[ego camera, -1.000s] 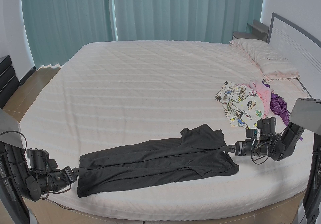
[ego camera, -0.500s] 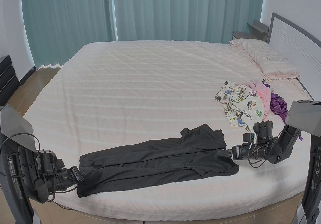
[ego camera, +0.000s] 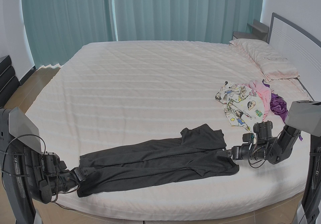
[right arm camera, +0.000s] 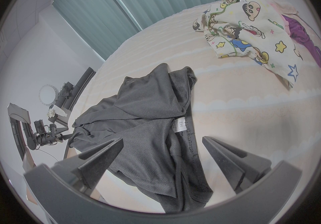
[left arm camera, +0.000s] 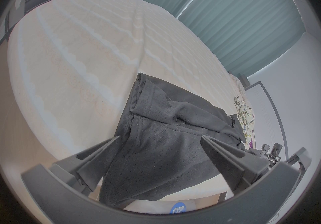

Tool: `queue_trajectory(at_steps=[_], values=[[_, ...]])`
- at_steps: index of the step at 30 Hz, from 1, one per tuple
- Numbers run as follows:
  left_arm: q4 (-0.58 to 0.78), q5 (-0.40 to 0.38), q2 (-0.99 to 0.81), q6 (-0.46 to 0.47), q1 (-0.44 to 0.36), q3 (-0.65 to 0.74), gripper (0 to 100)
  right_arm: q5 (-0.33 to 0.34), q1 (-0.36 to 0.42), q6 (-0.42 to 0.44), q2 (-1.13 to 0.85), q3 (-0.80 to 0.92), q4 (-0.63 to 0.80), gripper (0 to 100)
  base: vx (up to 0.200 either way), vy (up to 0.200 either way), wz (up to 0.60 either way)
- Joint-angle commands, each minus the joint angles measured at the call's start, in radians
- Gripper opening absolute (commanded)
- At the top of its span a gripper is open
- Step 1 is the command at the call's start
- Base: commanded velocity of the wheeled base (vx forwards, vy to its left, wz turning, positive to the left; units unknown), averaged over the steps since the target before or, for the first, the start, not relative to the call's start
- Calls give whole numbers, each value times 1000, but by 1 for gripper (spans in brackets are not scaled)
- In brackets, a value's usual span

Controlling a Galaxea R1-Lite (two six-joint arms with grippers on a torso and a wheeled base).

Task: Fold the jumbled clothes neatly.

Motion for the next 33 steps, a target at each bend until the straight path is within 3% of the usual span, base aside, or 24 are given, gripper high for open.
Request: queue_trajectory(at_steps=[1,8,15,24,33], values=[[-18,0,11,-13,-1,-9,0,1,0,0,5,-1,0,100,0,0,0],[-18,17,7,-18,10,-15,0,7,-3,17,2,-15,-3,100,0,0,0],[-18,21,-8,-33,34,-9,0,10,0,112,11,-56,-7,100,0,0,0],[-18,21,-43,-73,36,-4,0,51,22,114,49,-67,-8,100,0,0,0],[-18,21,-43,-73,36,-1,0,41,46,111,109,-96,-91,100,0,0,0]])
